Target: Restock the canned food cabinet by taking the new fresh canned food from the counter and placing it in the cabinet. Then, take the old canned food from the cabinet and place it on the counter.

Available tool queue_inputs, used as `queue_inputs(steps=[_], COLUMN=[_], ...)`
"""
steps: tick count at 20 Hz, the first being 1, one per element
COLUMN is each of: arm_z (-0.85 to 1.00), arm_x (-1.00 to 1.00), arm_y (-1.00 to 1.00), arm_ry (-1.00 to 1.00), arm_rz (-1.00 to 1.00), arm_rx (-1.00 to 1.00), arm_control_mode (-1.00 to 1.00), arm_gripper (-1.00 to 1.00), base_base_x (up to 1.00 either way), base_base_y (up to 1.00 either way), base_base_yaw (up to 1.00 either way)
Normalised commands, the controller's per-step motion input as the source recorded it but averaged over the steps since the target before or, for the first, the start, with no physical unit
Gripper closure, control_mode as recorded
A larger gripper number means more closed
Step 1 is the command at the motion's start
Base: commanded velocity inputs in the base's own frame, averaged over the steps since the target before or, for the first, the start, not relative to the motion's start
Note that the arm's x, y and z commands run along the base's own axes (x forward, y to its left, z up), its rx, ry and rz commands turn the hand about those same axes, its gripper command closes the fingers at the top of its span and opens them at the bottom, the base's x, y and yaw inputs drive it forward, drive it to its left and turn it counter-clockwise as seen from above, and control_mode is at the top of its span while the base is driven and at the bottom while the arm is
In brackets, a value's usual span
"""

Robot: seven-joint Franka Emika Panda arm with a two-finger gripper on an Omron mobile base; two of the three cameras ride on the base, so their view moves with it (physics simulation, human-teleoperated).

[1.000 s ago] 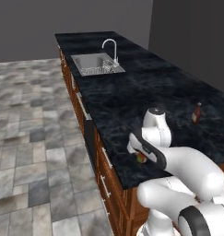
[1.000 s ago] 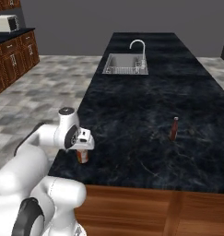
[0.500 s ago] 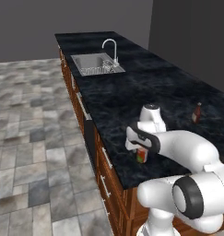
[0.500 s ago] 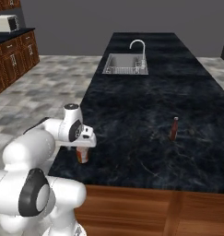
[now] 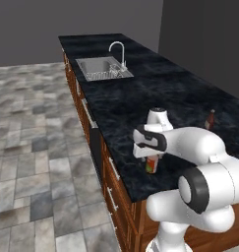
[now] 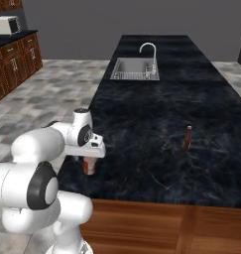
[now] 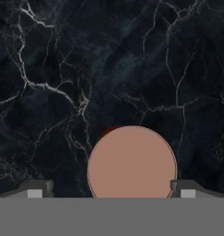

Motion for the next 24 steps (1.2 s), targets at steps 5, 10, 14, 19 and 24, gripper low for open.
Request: queue_inputs(steps=[5,10,14,19,24], arm_z=[-0.20,-0.09,0.00,0.00,-0.16], arm_x=[-0.04,-0.07,0.00,-0.03,-0.07], arm_y=[0.00,0.00,0.00,0.00,0.00], arm_ry=[0.05,0.01,0.00,0.00,0.00], arm_rz=[0.00,0.00,0.00,0.02,0.01], arm_rx=[-0.02,-0.01,0.00,-0.01,0.00], arm_control_mode=[-1.00,-1.00,-1.00,-1.00,-1.00], arm_gripper=[-1.00,-1.00,-1.00,-1.00,-1.00], base_base_x=[0.00,0.00,0.00,0.00,0.00], base_base_y=[0.00,0.00,0.00,0.00,0.00], base_base_yaw=[0.00,0.00,0.00,0.00,0.00])
